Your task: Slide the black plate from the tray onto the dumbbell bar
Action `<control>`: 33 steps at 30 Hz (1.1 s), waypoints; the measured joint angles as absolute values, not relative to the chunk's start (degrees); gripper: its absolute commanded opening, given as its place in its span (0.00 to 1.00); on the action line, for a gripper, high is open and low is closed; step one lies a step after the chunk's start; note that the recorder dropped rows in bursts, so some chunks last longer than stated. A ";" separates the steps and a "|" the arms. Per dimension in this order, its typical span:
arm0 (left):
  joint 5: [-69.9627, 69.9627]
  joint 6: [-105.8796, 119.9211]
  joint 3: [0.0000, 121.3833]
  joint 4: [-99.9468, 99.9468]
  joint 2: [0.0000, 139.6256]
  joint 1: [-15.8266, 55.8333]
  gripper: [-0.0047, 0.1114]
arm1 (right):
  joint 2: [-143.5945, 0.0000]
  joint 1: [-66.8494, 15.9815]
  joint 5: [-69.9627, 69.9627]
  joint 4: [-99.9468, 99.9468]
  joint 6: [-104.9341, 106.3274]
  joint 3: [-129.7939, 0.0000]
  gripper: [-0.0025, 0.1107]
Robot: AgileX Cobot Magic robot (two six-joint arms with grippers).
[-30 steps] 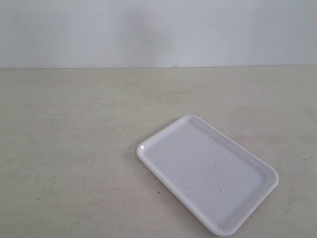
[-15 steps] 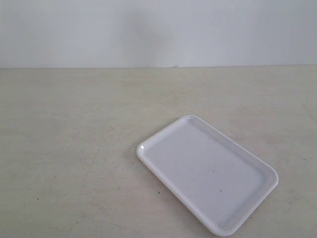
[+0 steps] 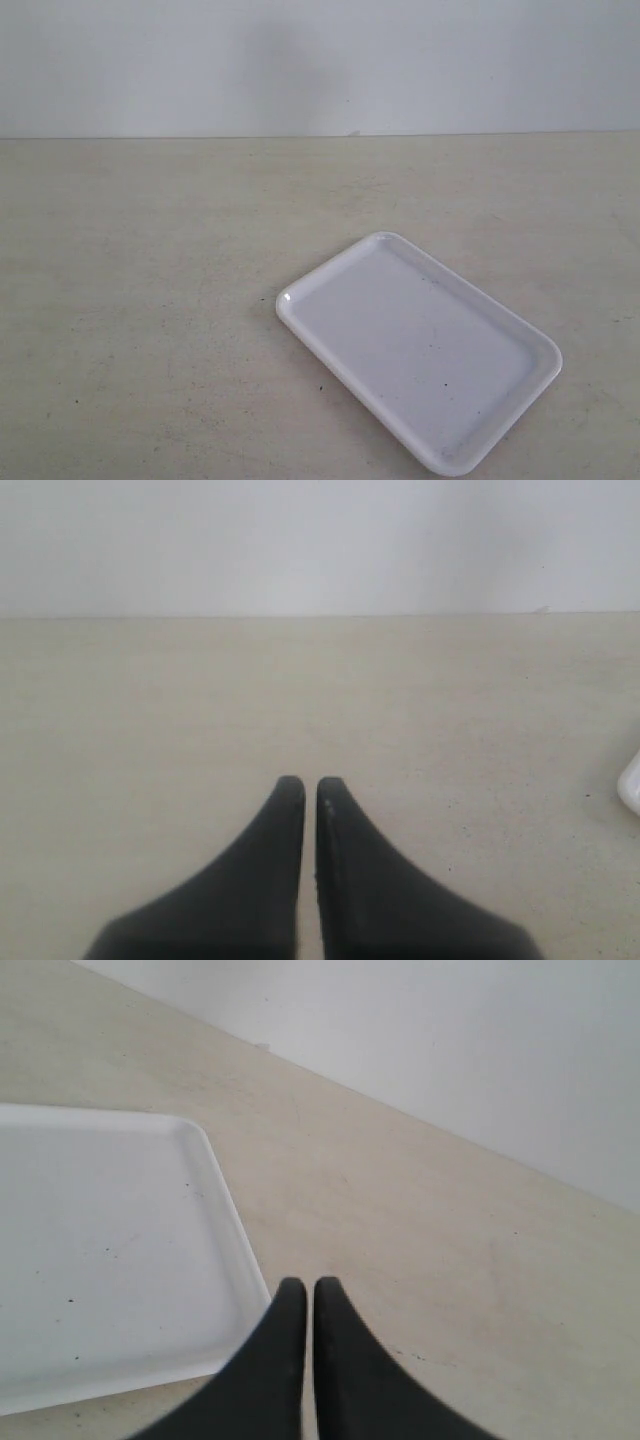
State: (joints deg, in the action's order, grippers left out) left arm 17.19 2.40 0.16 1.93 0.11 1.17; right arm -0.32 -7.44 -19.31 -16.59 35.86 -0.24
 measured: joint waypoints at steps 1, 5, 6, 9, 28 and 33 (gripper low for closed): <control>17.19 2.40 0.16 1.93 0.11 1.17 0.08 | -0.32 -7.44 -19.31 -16.59 35.86 -0.24 0.02; 17.19 2.40 0.16 1.93 0.11 1.17 0.08 | -0.32 -7.44 -19.31 -16.59 35.86 -0.24 0.02; 17.19 2.40 0.16 1.93 0.11 1.17 0.08 | -0.32 -7.44 -19.31 -16.59 35.86 -0.24 0.02; 17.19 2.40 0.16 1.93 0.11 1.17 0.08 | -0.32 -7.44 -19.31 -16.59 35.86 -0.24 0.02; 17.19 2.40 0.16 1.93 0.11 1.17 0.08 | -0.32 -7.44 -18.79 -17.46 35.86 -0.24 0.02; 17.19 2.40 0.16 1.93 0.11 1.17 0.08 | -0.32 -7.44 -18.79 -17.46 35.86 -0.24 0.02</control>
State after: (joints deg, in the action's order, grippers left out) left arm 17.19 2.40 0.16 1.93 0.11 1.17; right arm -0.32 -7.44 -18.79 -17.46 35.86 -0.24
